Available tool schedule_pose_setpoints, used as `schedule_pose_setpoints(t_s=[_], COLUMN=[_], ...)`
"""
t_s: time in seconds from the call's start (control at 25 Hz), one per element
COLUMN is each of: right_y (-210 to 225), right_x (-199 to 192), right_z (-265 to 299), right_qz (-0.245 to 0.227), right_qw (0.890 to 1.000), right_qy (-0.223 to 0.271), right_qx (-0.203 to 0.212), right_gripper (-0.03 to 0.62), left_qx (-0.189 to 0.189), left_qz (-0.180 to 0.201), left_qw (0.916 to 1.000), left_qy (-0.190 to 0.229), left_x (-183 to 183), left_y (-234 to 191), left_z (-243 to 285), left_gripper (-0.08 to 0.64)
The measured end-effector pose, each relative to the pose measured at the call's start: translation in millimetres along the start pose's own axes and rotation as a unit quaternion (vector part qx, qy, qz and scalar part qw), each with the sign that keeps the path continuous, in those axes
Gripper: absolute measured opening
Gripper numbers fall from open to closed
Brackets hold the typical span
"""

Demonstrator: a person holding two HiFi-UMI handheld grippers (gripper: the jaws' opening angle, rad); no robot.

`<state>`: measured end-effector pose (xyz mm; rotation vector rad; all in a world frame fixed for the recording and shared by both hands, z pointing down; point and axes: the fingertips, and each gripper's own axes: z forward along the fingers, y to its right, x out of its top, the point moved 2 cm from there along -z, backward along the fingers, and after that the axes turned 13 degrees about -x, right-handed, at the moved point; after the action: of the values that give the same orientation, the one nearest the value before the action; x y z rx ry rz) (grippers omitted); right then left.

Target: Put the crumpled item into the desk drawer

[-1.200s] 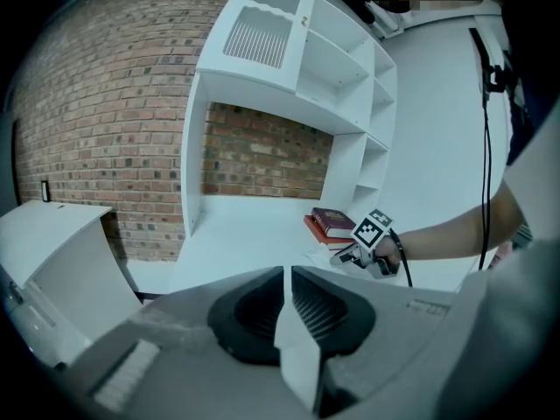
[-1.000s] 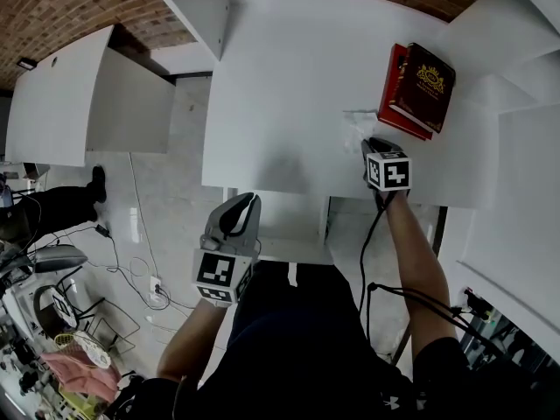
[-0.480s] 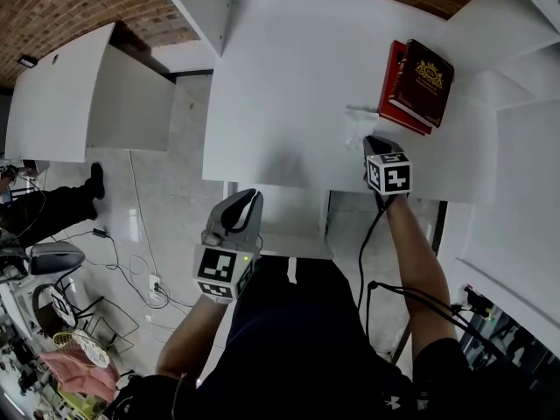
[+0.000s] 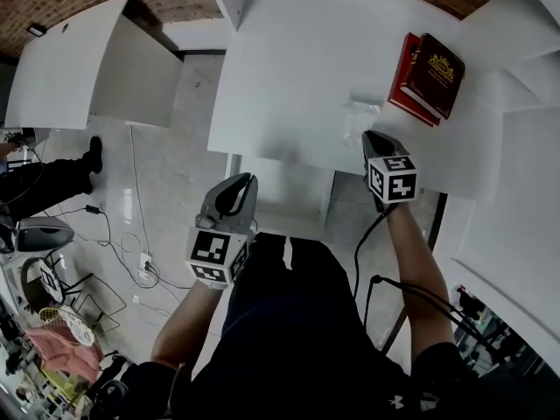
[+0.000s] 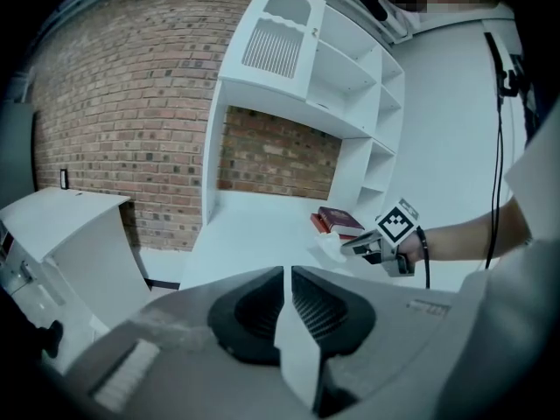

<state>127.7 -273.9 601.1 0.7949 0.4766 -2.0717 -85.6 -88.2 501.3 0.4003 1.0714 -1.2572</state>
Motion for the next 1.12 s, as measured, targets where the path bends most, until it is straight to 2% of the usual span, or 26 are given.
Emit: schedule_pose_setpoints(t_s=[0.24, 0.4, 0.6, 0.88, 1.12], right_y=[-47, -79, -133, -213, -266], right_x=[3, 4, 3, -13, -34], right_z=[-17, -20, -26, -34, -24], right_qz=[-0.032, -0.064, -0.1, -0.16, -0.2], right_qw=[0.998, 0.994, 0.987, 0.97, 0.957], right_qy=[0.021, 0.03, 0.03, 0.027, 0.005], right_qx=[0.05, 0.086, 0.121, 0.181, 0.209], right_gripper=[0.008, 0.008, 0.008, 0.008, 0.006], left_qx=[0.038, 0.06, 0.081, 0.08, 0.08], left_qz=[-0.013, -0.043, -0.064, -0.086, -0.094], left_qw=[0.9991, 0.9973, 0.9944, 0.993, 0.9923], left_qy=[0.012, 0.006, 0.022, 0.013, 0.013], left_x=[-23, -42, -59, -78, -87], left_y=[-2, 2, -7, -30, -59], left_z=[-26, -40, -70, -93, -106], left_gripper=[0.031, 0.031, 0.031, 0.031, 0.031])
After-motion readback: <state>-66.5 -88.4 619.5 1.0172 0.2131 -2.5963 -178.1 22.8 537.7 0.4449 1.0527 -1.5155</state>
